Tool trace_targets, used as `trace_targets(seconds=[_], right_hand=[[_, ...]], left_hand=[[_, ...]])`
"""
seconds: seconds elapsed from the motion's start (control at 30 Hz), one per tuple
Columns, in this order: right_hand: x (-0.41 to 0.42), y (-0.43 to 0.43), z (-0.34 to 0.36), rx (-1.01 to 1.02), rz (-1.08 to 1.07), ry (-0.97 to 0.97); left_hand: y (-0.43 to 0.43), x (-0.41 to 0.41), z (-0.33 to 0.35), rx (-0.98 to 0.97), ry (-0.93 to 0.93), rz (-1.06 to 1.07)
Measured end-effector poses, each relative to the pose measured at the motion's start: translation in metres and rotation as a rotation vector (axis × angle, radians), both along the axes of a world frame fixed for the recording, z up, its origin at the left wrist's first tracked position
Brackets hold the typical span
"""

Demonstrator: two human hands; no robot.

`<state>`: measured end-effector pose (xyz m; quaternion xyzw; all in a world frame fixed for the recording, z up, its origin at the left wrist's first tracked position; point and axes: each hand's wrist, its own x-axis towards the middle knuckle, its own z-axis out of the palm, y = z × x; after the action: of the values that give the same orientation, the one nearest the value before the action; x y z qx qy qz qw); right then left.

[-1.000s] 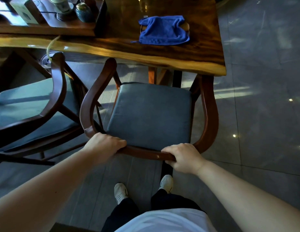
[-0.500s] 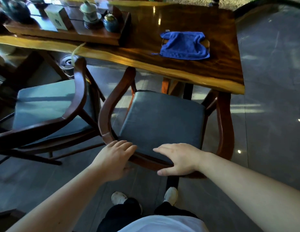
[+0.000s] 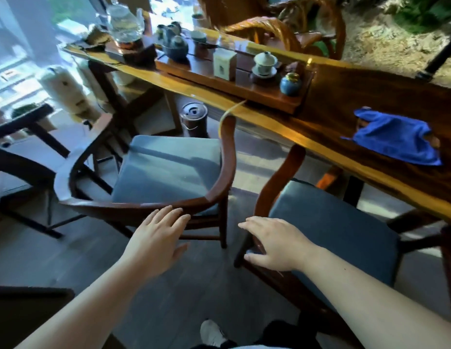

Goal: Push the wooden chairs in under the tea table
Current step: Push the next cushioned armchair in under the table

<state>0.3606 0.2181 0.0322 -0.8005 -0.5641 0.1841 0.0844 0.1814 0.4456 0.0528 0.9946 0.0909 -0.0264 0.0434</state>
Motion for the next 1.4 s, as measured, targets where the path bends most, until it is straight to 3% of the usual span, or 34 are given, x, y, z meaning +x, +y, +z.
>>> trace_targets(seconds=[0.37,0.63,0.9,1.0,1.2,1.4], right_hand=[[0.035,0.133,-0.040,-0.046,0.206,0.109],[0.070,0.220,-0.080,-0.227,0.454,0.211],[0.099,0.263,-0.102,-0.623,0.762,-0.113],[0.098,0.268,-0.104,-0.698,0.781,-0.110],[0.077,0.261,-0.095,-0.698,0.606,-0.195],[0.018,0.254,-0.101,-0.658,0.461,-0.147]], left_hand=[[0.111,-0.010,-0.012,0.063,0.088,0.157],[0.175,-0.016,-0.032,0.082,0.378,0.127],[0.204,-0.009,-0.048,-0.067,0.431,0.027],[0.212,-0.009,-0.053,-0.091,0.443,-0.075],[0.223,-0.010,-0.059,-0.074,0.373,-0.196],[0.261,-0.040,-0.057,-0.021,0.287,-0.387]])
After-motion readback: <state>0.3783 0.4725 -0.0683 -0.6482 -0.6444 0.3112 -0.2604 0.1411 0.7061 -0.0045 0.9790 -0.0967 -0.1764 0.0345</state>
